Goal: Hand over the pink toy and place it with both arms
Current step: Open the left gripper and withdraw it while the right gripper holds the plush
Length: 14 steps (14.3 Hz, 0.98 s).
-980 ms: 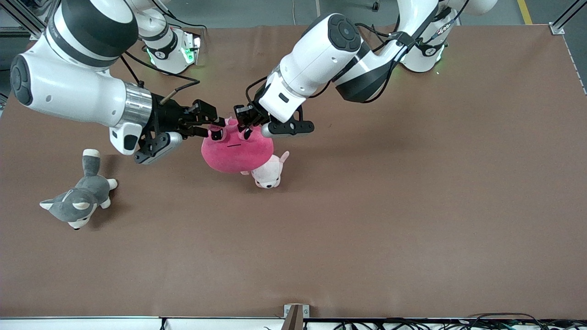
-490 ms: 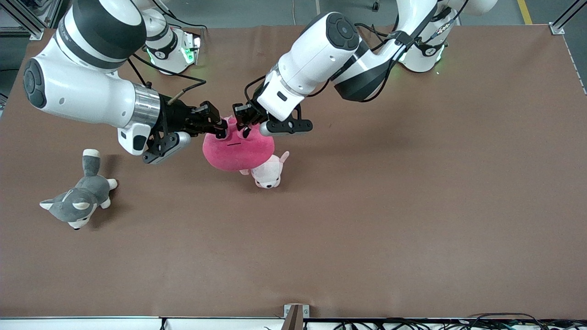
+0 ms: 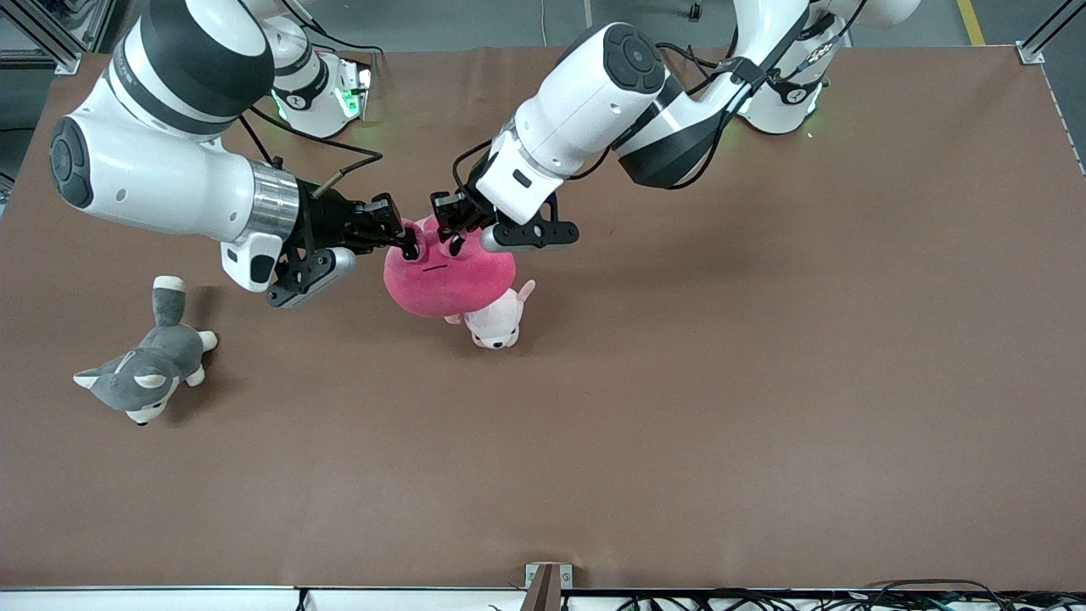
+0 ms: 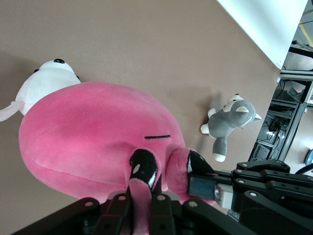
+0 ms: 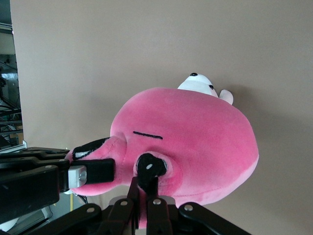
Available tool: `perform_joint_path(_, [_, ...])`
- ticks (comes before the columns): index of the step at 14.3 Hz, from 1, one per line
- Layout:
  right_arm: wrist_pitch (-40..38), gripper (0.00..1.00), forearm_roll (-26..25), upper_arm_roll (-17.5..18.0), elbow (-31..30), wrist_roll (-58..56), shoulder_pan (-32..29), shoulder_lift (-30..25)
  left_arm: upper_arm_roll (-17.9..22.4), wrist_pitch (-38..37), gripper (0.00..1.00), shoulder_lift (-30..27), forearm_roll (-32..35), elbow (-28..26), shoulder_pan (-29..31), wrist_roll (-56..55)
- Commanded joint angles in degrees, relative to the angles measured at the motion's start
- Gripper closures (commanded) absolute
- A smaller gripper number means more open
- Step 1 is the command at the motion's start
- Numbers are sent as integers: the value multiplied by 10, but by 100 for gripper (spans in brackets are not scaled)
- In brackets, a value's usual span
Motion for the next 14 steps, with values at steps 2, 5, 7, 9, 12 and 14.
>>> perform_joint_path(2, [-6,96,-9,-5,4,-5,3,0,7,1,0,-8,16,10,-7,-4])
perform_joint_path(5, [-54,97,-11,-12,25,-5,-14,-2,6,-1,0,-15,38,9,-2,-4])
perform_joint_path(7, [-79,97,-10,-12,41,-9,-52,-1,6,-13,0,-27,48,7,5,-4])
perform_joint_path(9, [-83,97,-8,-12,43,-44,-95,0,6,-55,0,-50,59,5,25,-2])
perform_joint_path(12, [-81,98,-11,-13,43,-96,-144,25,6,-118,0,-85,85,5,74,30])
perform_joint_path(14, [-79,99,-25,-13,43,-100,-172,48,7,-177,0,-114,88,5,117,48])
